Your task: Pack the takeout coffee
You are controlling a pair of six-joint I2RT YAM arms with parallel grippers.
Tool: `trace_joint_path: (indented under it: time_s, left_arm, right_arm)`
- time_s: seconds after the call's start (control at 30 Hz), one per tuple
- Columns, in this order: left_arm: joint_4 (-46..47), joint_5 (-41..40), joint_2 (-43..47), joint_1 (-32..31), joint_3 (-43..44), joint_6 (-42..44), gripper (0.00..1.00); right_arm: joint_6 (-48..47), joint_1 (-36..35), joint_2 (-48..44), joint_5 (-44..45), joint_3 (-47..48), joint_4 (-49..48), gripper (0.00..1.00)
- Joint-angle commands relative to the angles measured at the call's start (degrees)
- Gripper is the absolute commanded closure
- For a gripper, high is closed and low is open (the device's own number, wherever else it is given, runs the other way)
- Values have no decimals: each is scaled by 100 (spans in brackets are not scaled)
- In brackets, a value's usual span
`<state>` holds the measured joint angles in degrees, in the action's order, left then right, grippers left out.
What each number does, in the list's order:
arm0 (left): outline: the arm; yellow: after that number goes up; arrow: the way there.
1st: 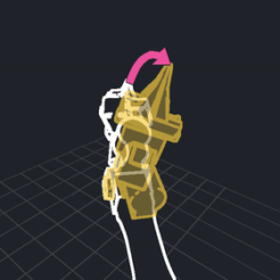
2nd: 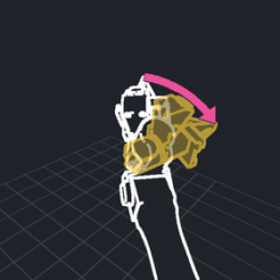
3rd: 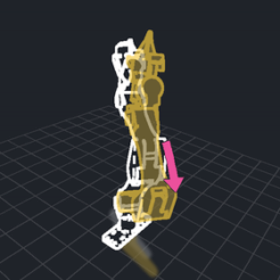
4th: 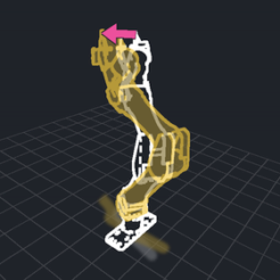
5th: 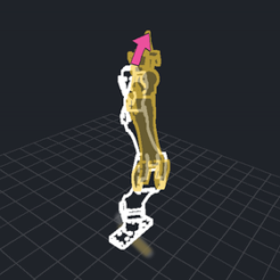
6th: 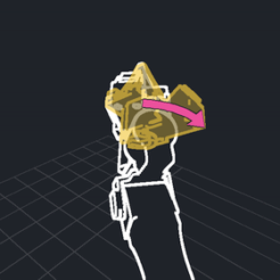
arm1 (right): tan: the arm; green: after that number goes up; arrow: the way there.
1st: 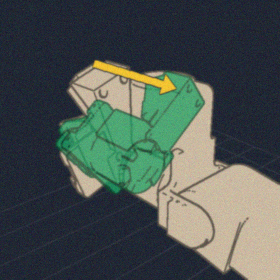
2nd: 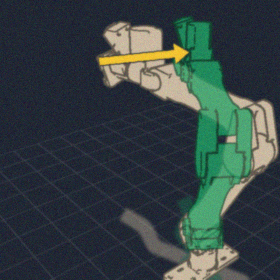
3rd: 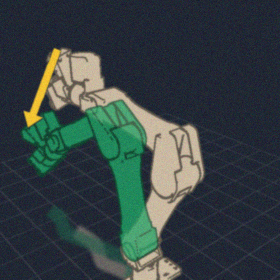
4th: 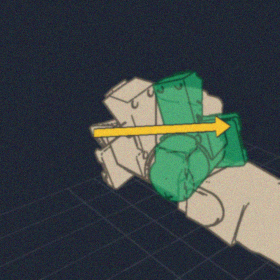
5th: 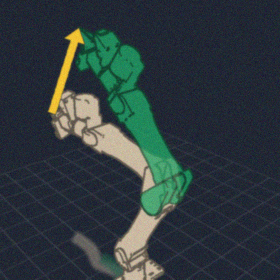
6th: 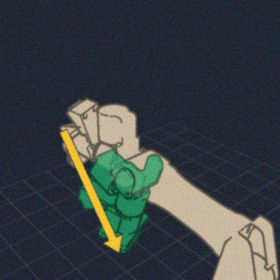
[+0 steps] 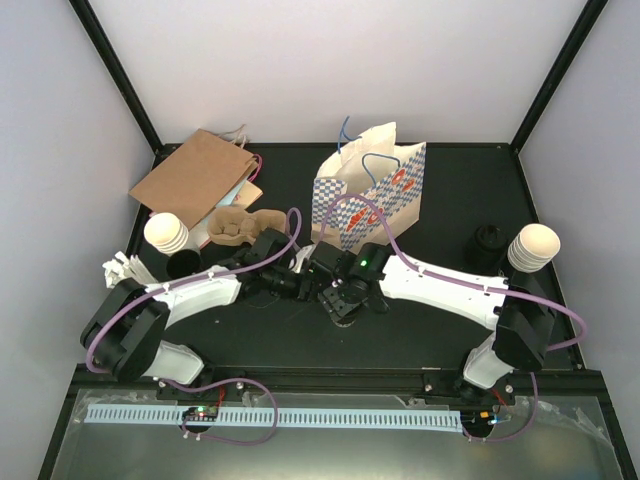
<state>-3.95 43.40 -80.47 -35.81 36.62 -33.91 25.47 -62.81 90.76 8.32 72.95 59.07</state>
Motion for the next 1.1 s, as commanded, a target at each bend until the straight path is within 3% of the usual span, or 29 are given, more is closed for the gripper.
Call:
trace_joint_path:
  time_s: [0.0, 0.17, 0.27, 0.63, 0.9, 1.07]
  left_arm:
    - [-671, -837, -52, -101, 127, 307, 22]
    - [-799, -989, -2, -154, 186, 350, 22]
    - [-797, -968, 5, -188, 224, 341, 22]
    - [-672, -768, 223, -222, 306, 209, 22]
    - [-505, -639, 288, -238, 268, 126, 22]
    - [-478, -626, 286, -246, 271, 117, 22]
  right_arm:
    - [185, -73, -88, 266, 88, 352, 17]
    - [263, -74, -492, 474, 115, 255, 8]
    - [330, -73, -734, 570, 74, 166, 7]
    - [913, 83, -1647, 533, -517, -460, 17]
    - [853, 485, -2790, 12, -1674, -1728, 19]
    - [930, 841, -3412, -705, -2469, -2458, 32]
